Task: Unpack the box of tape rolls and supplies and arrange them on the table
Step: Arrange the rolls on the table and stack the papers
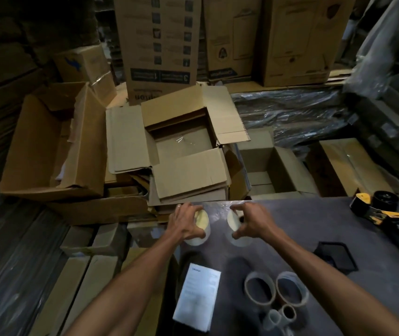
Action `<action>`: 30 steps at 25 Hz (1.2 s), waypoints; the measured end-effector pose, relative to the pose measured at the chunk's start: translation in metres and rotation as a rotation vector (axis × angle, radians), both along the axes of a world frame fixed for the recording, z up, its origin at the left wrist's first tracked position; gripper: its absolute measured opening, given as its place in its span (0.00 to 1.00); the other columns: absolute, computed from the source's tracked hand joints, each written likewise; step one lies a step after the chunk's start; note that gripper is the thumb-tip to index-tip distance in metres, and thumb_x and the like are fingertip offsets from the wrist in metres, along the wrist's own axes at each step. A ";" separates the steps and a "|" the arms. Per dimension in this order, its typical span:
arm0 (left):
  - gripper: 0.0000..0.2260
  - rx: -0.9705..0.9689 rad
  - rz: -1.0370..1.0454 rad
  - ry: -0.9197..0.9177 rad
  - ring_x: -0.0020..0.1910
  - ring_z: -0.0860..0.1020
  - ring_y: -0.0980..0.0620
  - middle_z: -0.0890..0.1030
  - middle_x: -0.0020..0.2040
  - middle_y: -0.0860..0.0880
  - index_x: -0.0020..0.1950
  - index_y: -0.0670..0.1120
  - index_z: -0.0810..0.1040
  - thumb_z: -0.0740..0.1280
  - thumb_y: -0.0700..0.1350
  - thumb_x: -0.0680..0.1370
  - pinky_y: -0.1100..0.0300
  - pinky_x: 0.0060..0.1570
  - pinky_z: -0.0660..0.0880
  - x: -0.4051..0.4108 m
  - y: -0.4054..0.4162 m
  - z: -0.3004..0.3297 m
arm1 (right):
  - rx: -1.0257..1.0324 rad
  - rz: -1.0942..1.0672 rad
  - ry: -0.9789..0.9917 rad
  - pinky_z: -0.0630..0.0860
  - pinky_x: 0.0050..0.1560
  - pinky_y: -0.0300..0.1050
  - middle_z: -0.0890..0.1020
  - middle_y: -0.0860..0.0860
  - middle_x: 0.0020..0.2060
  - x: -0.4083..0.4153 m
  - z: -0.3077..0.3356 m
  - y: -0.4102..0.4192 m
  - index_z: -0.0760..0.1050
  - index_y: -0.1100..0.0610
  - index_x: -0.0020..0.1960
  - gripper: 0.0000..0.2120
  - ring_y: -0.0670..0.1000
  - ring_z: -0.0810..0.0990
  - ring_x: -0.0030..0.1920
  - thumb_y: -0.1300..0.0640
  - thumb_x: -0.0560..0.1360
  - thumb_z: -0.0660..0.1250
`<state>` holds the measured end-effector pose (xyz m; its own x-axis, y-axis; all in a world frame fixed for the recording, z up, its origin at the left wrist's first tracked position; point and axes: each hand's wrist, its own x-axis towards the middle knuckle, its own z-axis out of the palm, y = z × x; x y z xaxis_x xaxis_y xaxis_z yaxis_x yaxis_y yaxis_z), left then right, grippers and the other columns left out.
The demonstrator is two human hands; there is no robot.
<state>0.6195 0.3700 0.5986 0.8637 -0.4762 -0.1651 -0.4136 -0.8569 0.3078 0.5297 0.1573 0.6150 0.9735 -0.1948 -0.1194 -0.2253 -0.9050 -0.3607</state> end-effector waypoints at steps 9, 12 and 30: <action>0.39 0.019 0.033 0.059 0.68 0.67 0.46 0.69 0.67 0.50 0.73 0.56 0.68 0.75 0.57 0.62 0.50 0.61 0.70 0.068 -0.047 -0.034 | -0.021 -0.026 0.116 0.78 0.56 0.55 0.79 0.49 0.62 0.090 -0.041 -0.032 0.69 0.41 0.70 0.46 0.55 0.76 0.60 0.39 0.54 0.80; 0.39 0.029 0.036 0.074 0.69 0.66 0.45 0.68 0.68 0.49 0.73 0.56 0.67 0.75 0.56 0.63 0.50 0.63 0.69 0.086 -0.061 -0.045 | -0.008 -0.006 0.127 0.79 0.55 0.56 0.79 0.49 0.62 0.111 -0.055 -0.037 0.69 0.41 0.70 0.46 0.55 0.76 0.60 0.39 0.54 0.80; 0.46 0.111 0.017 0.025 0.71 0.63 0.42 0.61 0.75 0.46 0.78 0.56 0.55 0.71 0.66 0.66 0.45 0.69 0.65 0.110 -0.077 -0.094 | -0.112 0.031 0.257 0.72 0.64 0.58 0.67 0.52 0.73 0.141 -0.089 -0.055 0.62 0.41 0.74 0.46 0.60 0.67 0.68 0.44 0.61 0.80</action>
